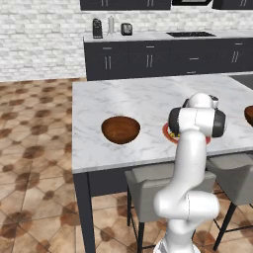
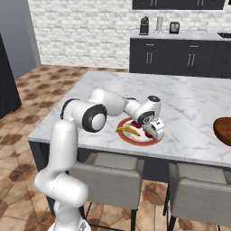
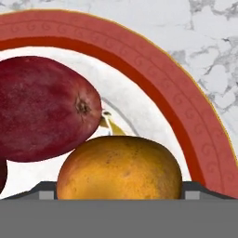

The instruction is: Take the fruits from the plate on the dining counter and place two fruits in each bowl.

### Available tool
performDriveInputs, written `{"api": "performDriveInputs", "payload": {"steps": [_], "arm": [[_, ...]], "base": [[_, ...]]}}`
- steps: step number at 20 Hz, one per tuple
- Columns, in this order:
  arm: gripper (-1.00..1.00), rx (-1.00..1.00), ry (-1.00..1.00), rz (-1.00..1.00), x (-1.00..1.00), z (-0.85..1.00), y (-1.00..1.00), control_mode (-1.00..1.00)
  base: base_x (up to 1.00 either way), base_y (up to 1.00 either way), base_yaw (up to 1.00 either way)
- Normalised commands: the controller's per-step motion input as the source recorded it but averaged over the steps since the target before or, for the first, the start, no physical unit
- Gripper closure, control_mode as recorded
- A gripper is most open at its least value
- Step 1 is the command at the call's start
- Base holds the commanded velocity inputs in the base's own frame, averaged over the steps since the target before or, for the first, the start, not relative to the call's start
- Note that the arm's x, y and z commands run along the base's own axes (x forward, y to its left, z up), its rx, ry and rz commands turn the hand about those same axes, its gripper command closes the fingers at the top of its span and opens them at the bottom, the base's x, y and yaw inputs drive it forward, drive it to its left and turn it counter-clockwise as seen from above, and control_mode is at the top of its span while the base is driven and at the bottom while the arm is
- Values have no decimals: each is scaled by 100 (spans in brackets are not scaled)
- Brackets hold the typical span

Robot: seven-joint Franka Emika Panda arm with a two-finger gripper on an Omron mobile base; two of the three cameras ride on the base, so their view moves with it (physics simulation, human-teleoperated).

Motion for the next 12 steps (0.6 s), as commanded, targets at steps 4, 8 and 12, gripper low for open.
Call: {"api": "performDriveInputs", "payload": {"steps": [4, 8, 12], "arm": [[100, -3, -6, 3, -34, 16, 13, -100], [100, -11, -3, 14, -38, 59, 48, -100], [100, -12, -11, 22, -44, 67, 86, -100]], "base": [[0, 0, 0], [0, 0, 0], [0, 0, 0]]}}
